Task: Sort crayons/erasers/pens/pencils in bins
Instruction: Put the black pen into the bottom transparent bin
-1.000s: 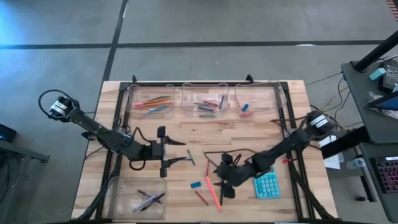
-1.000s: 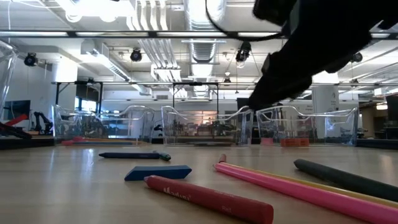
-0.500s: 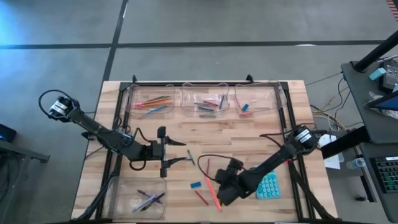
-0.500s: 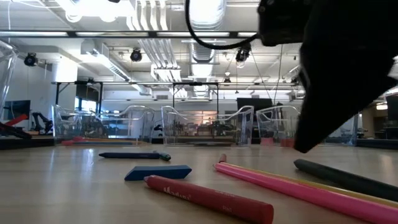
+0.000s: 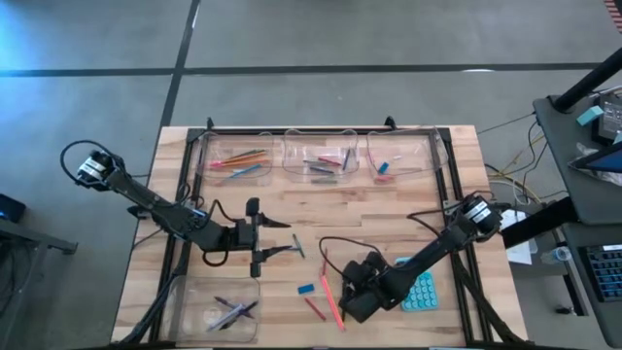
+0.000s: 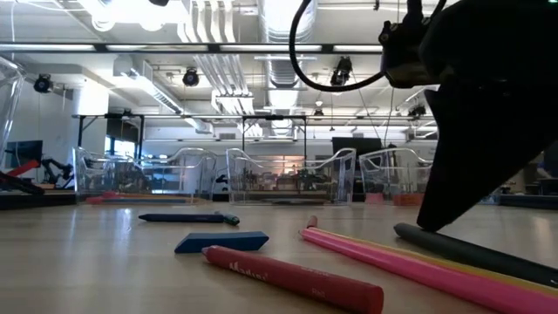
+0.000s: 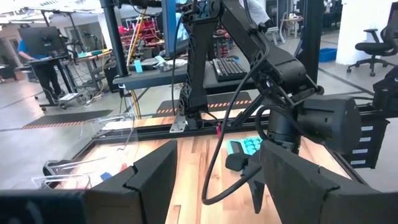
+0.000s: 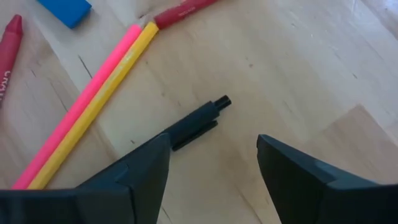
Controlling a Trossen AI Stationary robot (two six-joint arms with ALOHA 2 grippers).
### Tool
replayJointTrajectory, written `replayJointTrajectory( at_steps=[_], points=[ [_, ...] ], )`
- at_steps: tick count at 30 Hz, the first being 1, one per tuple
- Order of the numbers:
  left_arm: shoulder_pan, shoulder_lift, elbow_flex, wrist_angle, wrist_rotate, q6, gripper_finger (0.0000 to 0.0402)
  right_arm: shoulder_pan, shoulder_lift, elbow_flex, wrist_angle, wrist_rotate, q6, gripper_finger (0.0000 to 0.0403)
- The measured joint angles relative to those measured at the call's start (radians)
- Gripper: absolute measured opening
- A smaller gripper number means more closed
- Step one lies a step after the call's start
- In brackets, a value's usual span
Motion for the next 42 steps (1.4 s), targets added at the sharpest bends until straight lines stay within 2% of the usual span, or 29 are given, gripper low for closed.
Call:
replayJointTrajectory(
  at_steps=[7, 12, 18, 32, 42],
  points=[
    [0.0, 0.0, -0.009, 0.0, 0.0, -0.011, 0.0214, -0.007, -0.032, -0.008, -0.029, -0.016, -0.045, 0.0219],
    [0.002, 0.0, -0.011, 0.001, 0.0, -0.024, 0.0214, -0.006, -0.093, -0.007, 0.005, 0.018, -0.054, 0.0219],
    [0.002, 0.0, -0.011, 0.0, 0.0, -0.024, 0.0214, -0.005, -0.068, -0.026, 0.079, 0.018, -0.05, 0.0219],
    [0.002, 0.0, -0.011, 0.001, 0.0, -0.024, 0.0214, -0.004, -0.028, -0.066, 0.081, 0.008, 0.016, 0.0219],
    [0.002, 0.0, -0.011, 0.001, 0.0, -0.024, 0.0214, -0.01, -0.086, -0.074, -0.149, -0.007, 0.049, 0.0219]
  ],
)
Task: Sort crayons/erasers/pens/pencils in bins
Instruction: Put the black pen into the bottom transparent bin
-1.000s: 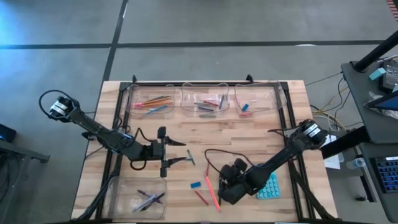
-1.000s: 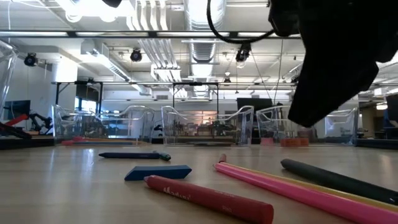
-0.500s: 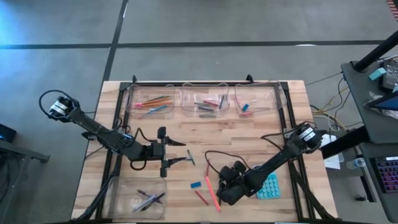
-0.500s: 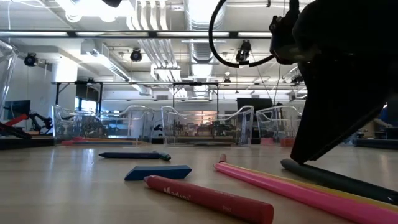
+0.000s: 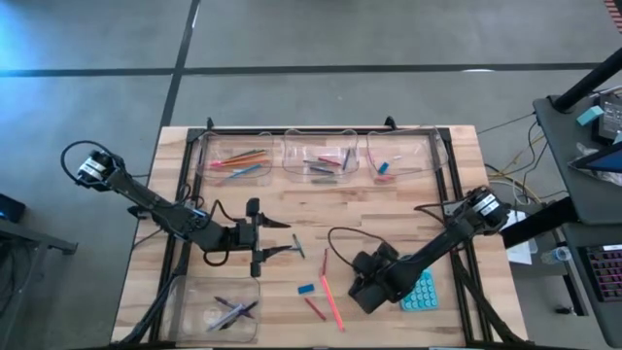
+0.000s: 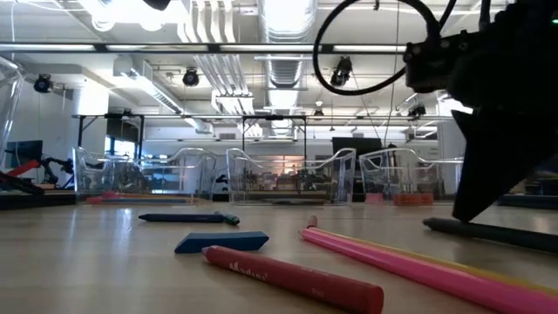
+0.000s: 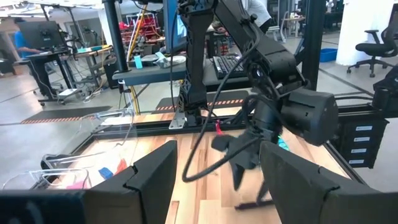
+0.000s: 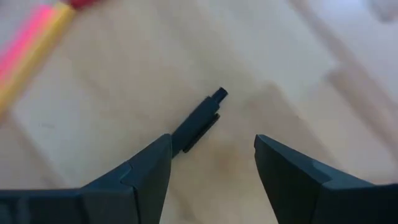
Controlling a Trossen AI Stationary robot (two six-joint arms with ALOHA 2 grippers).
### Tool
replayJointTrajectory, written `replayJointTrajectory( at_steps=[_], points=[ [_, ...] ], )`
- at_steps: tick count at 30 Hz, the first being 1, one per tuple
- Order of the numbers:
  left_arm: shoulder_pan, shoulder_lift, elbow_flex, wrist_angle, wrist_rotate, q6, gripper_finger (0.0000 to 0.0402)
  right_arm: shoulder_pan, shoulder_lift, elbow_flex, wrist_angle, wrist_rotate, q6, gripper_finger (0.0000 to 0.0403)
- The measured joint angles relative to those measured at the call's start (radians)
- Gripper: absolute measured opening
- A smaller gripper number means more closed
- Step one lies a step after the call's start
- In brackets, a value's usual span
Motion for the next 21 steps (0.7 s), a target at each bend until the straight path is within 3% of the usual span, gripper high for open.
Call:
replayJointTrajectory(
  at_steps=[7, 21],
  points=[
    [0.0, 0.0, 0.0, 0.0, 0.0, 0.0, 0.0214, 0.0, -0.058, -0.014, -0.055, 0.037, 0.027, 0.0219],
    [0.0, 0.0, -0.001, 0.0, 0.0, -0.001, 0.0214, 0.001, -0.027, -0.147, 0.192, 0.017, 0.054, 0.0219]
  ],
)
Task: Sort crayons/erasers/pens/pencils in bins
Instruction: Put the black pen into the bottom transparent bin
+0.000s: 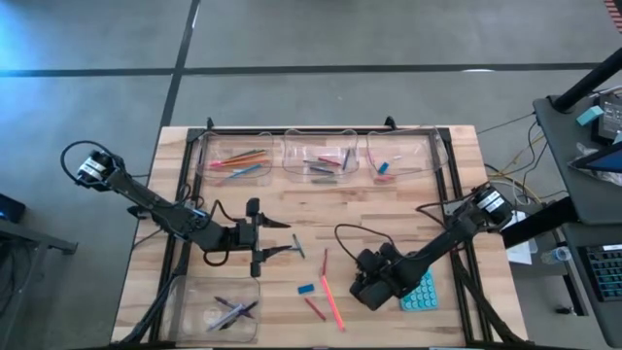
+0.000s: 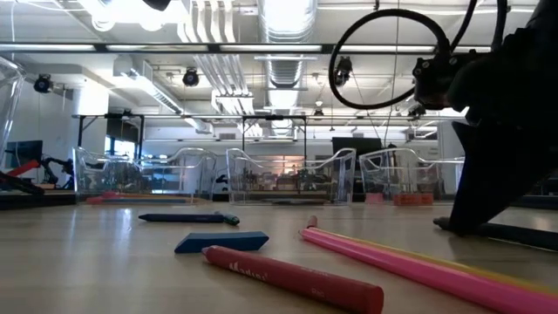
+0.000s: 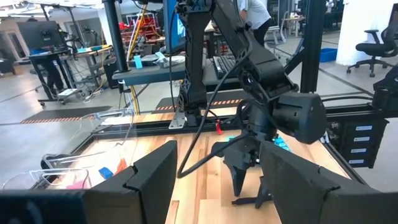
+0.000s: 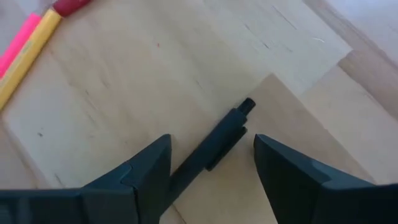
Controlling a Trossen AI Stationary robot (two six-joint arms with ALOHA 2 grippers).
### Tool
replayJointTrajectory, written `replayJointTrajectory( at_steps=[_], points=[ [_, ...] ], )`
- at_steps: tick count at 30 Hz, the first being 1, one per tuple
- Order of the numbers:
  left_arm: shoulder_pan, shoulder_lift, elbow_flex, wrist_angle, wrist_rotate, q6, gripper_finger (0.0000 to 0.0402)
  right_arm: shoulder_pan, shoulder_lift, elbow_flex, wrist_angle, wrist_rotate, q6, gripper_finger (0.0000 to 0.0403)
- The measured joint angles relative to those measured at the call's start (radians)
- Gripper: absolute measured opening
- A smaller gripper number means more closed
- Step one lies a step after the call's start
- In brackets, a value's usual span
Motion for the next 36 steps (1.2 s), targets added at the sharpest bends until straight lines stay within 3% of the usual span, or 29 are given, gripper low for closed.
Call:
replayJointTrajectory(
  at_steps=[9, 26, 36],
  points=[
    [0.0, 0.0, 0.0, 0.0, 0.0, -0.001, 0.0214, -0.001, -0.002, -0.022, -0.002, 0.001, -0.035, 0.0205],
    [0.0, 0.0, 0.0, 0.031, 0.0, -0.003, 0.0214, -0.025, -0.053, -0.028, -0.029, -0.017, -0.107, 0.0048],
    [0.0, 0.0, 0.0, 0.026, 0.0, -0.003, 0.0214, -0.049, -0.149, -0.03, -0.018, 0.045, -0.164, 0.0034]
  ],
)
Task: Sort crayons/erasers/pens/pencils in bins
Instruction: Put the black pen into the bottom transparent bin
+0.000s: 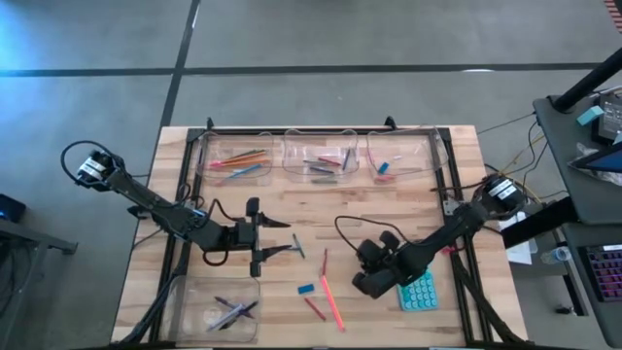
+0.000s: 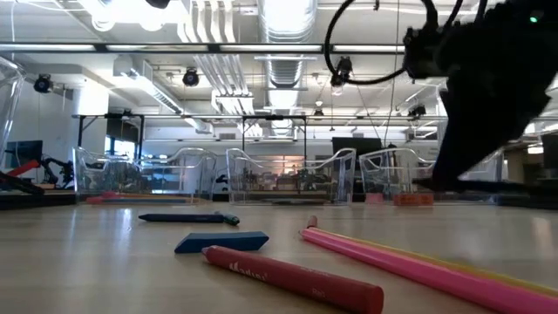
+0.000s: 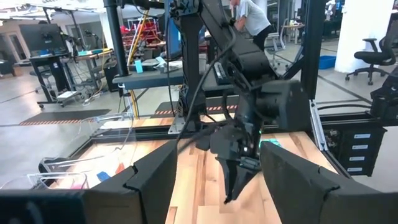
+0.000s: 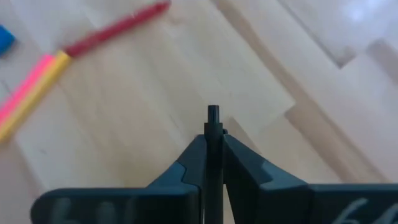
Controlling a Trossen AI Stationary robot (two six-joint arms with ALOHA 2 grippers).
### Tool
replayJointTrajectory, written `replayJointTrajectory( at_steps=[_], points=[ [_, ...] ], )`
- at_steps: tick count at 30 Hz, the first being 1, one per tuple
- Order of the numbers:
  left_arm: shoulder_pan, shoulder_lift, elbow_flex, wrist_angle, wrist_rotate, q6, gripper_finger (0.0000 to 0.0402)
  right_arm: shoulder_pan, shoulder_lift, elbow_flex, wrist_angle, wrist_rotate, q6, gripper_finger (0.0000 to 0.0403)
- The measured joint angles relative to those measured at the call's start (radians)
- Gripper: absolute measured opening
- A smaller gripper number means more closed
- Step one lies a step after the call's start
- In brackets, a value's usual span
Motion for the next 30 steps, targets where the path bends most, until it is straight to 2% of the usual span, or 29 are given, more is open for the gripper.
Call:
replayJointTrajectory(
  at_steps=[5, 9, 17, 22, 27, 30],
  points=[
    [0.0, 0.0, 0.0, 0.0, 0.0, 0.001, 0.0214, -0.01, -0.071, 0.001, 0.037, 0.063, -0.057, 0.0034],
    [0.0, 0.0, 0.0, 0.0, 0.0, 0.003, 0.0214, -0.015, -0.132, 0.002, 0.141, 0.108, -0.156, 0.0034],
    [0.001, 0.0, -0.016, 0.0, 0.0, 0.003, 0.0214, -0.029, -0.234, -0.065, 0.545, 0.129, -0.503, 0.0034],
    [0.002, 0.0, -0.018, 0.002, 0.0, 0.002, 0.0214, -0.063, -0.282, -0.174, 0.895, 0.125, -0.747, 0.0034],
    [0.003, 0.023, -0.022, 0.017, 0.0, 0.001, 0.0214, -0.126, -0.316, -0.322, 1.308, -0.015, -0.94, 0.0034],
    [0.012, 0.073, -0.023, 0.072, 0.0, 0.002, 0.0214, -0.157, -0.319, -0.391, 1.507, -0.105, -0.982, 0.0034]
  ],
)
